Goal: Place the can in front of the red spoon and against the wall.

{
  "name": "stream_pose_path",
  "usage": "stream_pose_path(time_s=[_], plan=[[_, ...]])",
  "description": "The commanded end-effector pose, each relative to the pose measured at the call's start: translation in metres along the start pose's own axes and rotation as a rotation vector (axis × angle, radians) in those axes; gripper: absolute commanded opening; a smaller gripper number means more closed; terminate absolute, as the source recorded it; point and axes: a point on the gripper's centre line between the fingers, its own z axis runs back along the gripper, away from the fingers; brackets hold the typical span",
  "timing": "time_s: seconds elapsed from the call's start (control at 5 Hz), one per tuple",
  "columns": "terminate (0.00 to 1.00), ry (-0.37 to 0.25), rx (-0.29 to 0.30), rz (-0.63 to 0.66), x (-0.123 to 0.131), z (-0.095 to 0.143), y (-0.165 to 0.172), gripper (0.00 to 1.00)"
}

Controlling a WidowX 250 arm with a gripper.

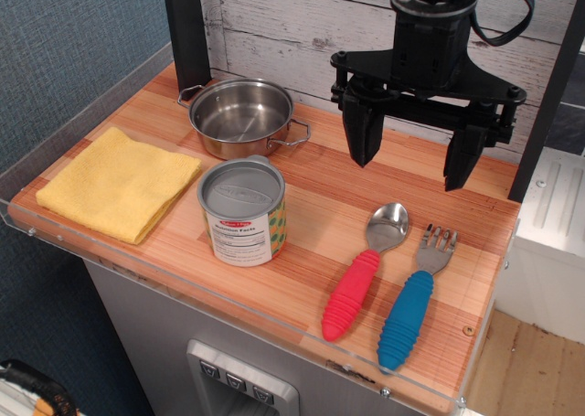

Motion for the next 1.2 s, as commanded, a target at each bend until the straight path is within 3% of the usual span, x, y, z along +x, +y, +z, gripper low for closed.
stream_pose_path(time_s=[0.0,0.2,0.4,0.6,1.0], plan=[[0.0,0.0,0.0,0.0,0.0,0.0,0.0,1.0],[0.0,0.028,0.028,-0.043,-0.01,-0.003,0.027,1.0],[0.0,0.009,0.055,-0.089,-0.024,-0.004,0.048,1.0],[0.0,0.018,0.124,-0.143,-0.045,0.007,0.072,1.0],[0.0,0.122,0.191,-0.349,-0.057,-0.009,0.119,1.0]])
